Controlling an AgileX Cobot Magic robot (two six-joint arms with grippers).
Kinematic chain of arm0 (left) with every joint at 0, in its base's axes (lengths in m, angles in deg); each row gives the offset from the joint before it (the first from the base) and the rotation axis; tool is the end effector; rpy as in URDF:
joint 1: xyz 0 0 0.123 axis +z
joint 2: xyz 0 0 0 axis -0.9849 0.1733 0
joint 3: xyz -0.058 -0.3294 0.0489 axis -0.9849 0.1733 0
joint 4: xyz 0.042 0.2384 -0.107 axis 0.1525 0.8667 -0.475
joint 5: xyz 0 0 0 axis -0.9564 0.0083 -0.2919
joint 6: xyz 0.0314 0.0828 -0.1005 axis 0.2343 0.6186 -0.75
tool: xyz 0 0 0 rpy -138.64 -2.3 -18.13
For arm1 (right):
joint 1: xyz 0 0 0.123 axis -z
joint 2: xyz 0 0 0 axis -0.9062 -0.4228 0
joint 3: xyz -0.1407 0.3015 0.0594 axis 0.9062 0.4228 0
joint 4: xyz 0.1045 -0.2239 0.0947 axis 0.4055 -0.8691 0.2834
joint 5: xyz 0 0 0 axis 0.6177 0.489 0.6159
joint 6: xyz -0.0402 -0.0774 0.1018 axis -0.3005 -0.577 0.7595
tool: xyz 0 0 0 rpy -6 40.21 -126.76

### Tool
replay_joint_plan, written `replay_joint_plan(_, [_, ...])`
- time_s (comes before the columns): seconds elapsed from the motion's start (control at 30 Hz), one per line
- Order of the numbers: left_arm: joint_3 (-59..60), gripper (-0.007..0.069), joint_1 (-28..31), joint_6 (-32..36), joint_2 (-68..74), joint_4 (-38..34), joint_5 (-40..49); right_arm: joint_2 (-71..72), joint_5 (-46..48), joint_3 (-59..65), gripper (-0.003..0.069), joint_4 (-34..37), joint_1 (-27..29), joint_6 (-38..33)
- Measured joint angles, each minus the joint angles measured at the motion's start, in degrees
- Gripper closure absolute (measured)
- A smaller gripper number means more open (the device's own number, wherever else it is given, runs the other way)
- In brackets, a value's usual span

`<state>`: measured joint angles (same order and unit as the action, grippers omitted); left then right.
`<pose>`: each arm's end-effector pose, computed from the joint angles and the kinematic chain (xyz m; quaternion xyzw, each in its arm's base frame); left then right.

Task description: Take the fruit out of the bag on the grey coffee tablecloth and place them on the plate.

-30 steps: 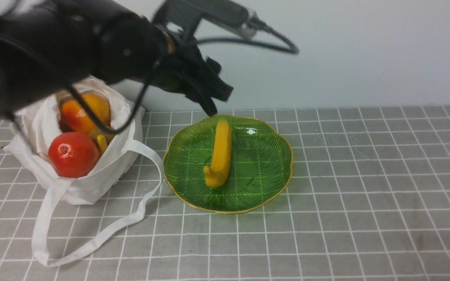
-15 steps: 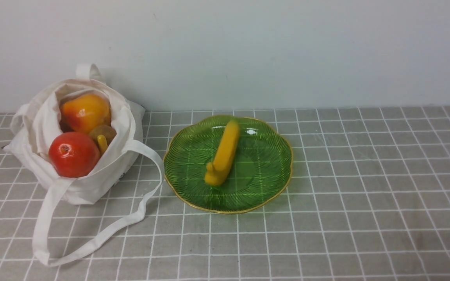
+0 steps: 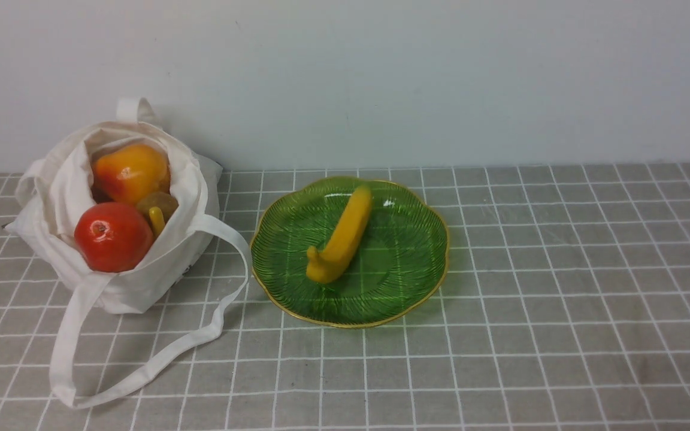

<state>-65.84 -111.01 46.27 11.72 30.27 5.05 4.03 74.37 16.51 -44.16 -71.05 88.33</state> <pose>0.0440 -0.0131 0.3705 0.0920 0.7056 -0.2247 0.6657 0.0539 0.0022 0.1590 0.0083 0.8029 0.0529 0.5937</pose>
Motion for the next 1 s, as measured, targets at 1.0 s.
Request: replay_joint_plan(1.0, [31.4,0.0631,23.4,27.4,-14.1,-15.7,-0.2,0.0,0.0,0.0,0.0671,0.0,0.0,0.0])
